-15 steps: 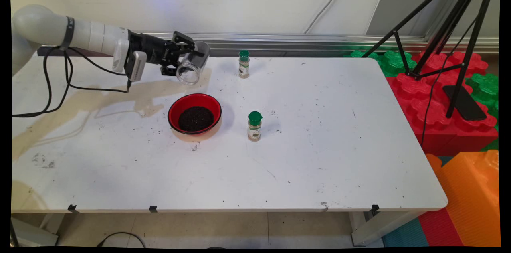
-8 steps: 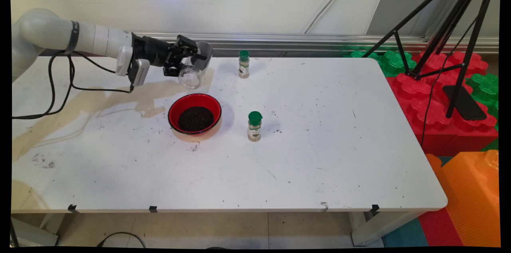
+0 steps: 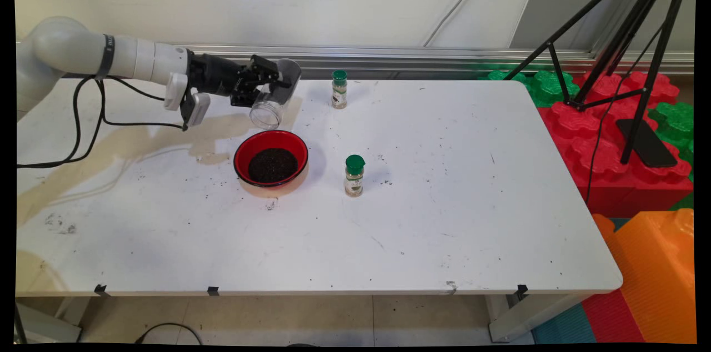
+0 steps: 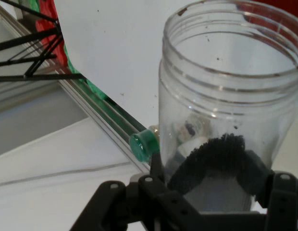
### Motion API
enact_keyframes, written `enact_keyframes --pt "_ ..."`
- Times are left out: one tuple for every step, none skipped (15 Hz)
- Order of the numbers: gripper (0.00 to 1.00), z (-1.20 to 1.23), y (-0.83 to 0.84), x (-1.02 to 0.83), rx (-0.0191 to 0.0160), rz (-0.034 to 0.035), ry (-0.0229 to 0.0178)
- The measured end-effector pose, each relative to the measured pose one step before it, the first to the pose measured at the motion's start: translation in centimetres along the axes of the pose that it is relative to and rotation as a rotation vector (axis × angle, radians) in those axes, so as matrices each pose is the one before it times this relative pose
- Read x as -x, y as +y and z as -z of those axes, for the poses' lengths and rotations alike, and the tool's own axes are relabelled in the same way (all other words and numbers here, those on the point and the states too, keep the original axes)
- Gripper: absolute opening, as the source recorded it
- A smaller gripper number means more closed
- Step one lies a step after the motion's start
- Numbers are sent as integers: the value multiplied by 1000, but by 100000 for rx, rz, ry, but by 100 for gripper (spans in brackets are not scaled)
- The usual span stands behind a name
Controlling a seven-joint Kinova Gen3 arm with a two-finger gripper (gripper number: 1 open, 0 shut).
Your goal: Pour the black seasoning powder in the red bowl
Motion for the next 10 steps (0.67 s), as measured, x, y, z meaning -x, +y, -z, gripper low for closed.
enact_keyframes --pt "0 -42 -18 -28 -113 -1230 -34" --pt "0 -62 -23 -34 -147 -1873 -62" --pt "0 -38 -21 -21 -114 -1201 -26" --pt "0 -49 -44 -29 -225 -1894 -109" --pt "0 -50 -52 -31 -218 -2171 -125" --pt "0 -53 -75 -37 -276 -2174 -103" --pt "0 -27 -58 -48 -228 -1879 -84" --pt "0 -17 -45 -35 -148 -1249 -1" --pt "0 -19 -71 -58 -260 -1886 -24" --pt "0 -10 -98 -66 -369 -2159 -67"
